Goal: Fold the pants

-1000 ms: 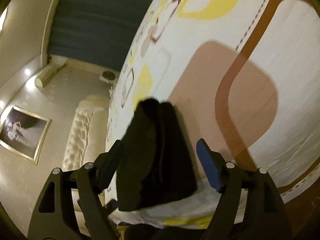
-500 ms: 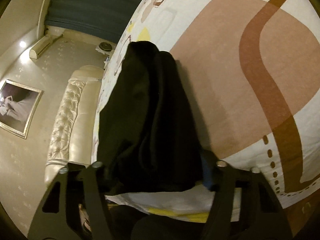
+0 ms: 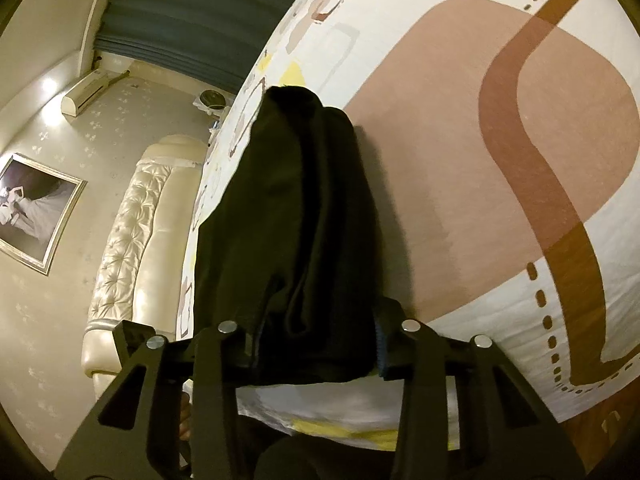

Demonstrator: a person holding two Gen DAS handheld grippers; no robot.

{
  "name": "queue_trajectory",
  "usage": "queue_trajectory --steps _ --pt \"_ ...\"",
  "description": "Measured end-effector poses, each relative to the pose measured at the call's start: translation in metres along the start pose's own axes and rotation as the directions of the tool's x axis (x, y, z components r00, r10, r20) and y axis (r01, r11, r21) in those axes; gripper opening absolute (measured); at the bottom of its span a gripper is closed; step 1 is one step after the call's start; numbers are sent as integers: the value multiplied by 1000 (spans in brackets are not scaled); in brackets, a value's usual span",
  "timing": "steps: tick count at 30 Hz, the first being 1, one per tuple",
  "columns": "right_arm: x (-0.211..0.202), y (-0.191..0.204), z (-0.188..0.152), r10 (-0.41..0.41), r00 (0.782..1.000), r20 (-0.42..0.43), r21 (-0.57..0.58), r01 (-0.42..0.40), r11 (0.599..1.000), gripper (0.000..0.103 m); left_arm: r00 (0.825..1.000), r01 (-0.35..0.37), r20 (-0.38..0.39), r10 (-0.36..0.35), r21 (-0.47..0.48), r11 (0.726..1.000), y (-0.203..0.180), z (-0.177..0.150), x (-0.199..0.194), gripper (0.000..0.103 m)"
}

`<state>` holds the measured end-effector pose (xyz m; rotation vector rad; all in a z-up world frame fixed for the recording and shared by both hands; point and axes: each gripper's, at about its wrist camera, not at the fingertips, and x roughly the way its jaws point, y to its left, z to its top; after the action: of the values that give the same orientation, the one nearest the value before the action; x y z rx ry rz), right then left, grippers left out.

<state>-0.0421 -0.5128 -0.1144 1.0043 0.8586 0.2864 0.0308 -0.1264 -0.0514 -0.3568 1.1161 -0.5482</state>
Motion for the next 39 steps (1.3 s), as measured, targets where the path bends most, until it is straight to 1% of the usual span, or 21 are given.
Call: queue_trajectory --steps 2,5,10,14,19,22,24,27,33,36,37,38,39 --pt "1 5 0 -2 1000 -2 -7 2 1000 36 1000 -24 7 23 21 999 -3 0 -4 32" --pt "7 14 -2 0 1000 -18 -21 -1 1000 35 998 -55 17 55 34 998 4 -1 -14 31" --pt "31 31 -9 11 998 -66 -42 -14 999 35 996 -87 25 87 12 996 28 -4 -34 31" --pt "51 47 -17 21 994 -108 -61 -27 998 35 990 -132 41 132 4 991 44 -6 -54 31" --pt "80 71 -31 44 985 -167 -87 -59 995 35 984 -167 50 168 -22 986 67 -10 -80 31" --pt "97 86 -43 53 978 -202 -106 -76 992 35 983 -171 56 173 -44 984 81 -13 -92 31" --pt "105 93 -48 53 975 -218 -116 -80 990 35 985 -161 61 164 -55 985 90 -16 -96 31" --pt "109 88 -51 51 973 -224 -107 -77 991 35 988 -136 60 140 -68 988 94 -19 -90 32" --pt "109 83 -53 57 973 -225 -102 -81 991 35 987 -139 73 142 -42 989 90 -19 -84 33" --pt "108 80 -54 60 973 -221 -103 -85 991 35 988 -135 76 138 -41 990 91 -16 -83 35" --pt "109 84 -55 62 973 -222 -101 -86 991 36 988 -131 77 133 -39 991 91 -16 -83 38" --pt "110 86 -55 64 973 -223 -99 -88 991 38 989 -121 81 124 -39 992 92 -16 -83 42" --pt "109 87 -55 66 973 -222 -95 -89 992 39 989 -114 87 117 -40 993 95 -18 -87 42"
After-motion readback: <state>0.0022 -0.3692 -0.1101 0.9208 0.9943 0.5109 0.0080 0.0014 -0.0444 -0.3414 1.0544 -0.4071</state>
